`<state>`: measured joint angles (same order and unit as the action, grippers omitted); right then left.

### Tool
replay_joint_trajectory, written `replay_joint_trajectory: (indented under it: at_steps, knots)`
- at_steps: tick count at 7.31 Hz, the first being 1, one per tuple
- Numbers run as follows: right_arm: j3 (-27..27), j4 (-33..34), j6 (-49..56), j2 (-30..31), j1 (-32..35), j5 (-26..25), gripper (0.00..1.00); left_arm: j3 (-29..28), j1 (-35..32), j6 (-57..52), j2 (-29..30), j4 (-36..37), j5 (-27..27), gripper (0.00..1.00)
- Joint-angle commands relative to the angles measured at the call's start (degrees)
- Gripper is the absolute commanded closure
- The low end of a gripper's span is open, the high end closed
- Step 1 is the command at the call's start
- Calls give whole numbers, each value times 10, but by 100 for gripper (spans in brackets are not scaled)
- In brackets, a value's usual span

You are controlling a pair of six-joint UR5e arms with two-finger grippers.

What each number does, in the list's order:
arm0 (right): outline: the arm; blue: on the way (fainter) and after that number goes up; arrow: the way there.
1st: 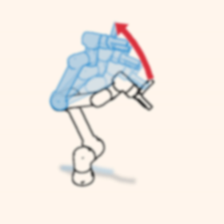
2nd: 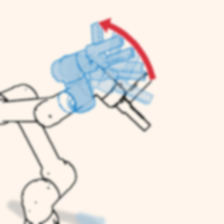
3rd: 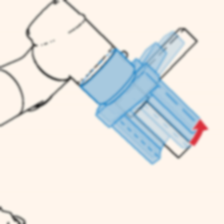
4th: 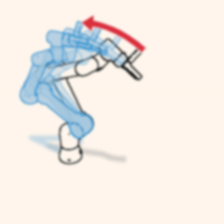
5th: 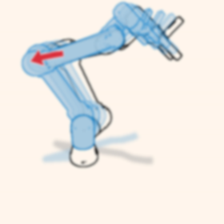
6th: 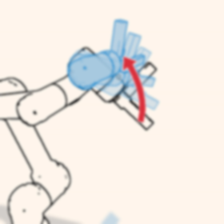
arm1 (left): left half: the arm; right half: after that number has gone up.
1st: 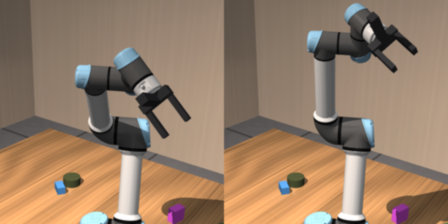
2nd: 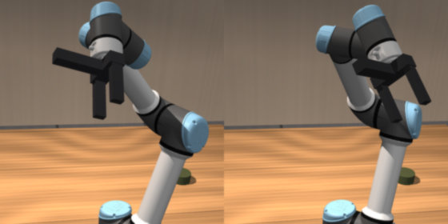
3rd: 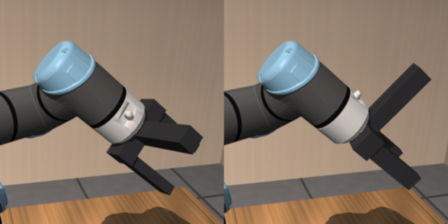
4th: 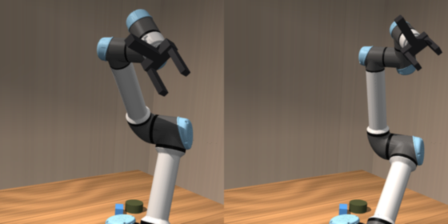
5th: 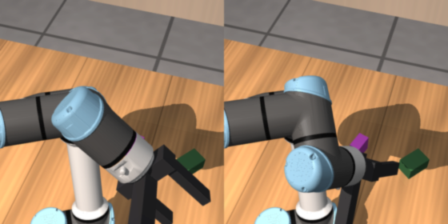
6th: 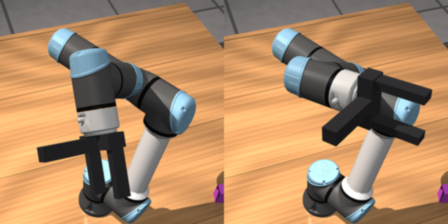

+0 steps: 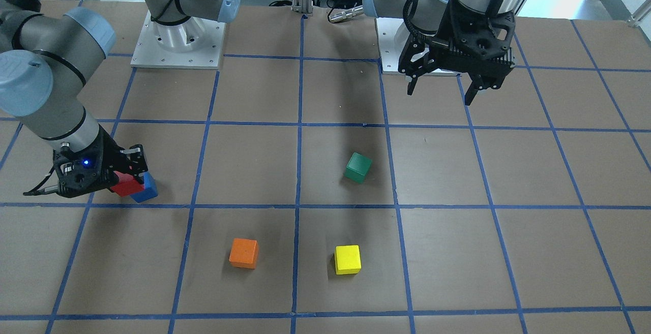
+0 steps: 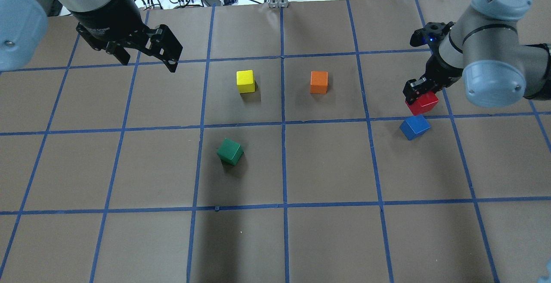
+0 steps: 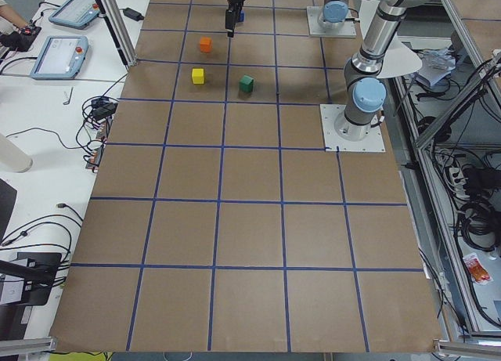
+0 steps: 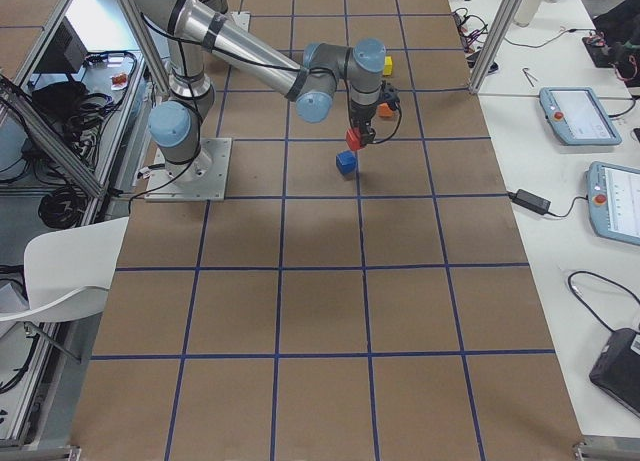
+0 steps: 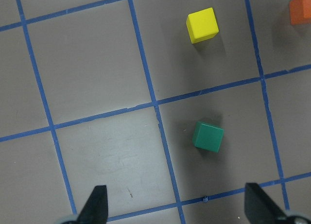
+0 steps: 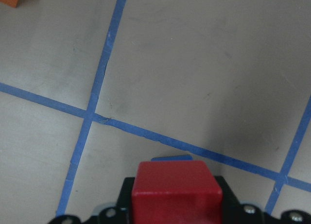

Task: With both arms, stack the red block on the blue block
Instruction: 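Lower the held red cube onto the blue cube with the right gripper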

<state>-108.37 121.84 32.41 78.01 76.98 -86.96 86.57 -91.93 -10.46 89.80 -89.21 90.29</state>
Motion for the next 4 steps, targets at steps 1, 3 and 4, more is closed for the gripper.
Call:
replay_joint_trajectory:
  at_steps: [1, 3, 4]
  knots:
    - [-24, 28, 30, -4, -2, -1, 100, -1, 0, 0, 0, 0, 0, 0]
    - [-29, 35, 28, -5, -3, -3, 100, 0, 0, 0, 0, 0, 0, 0]
    - [-35, 35, 24, -5, -5, -4, 100, 0, 0, 0, 0, 0, 0, 0]
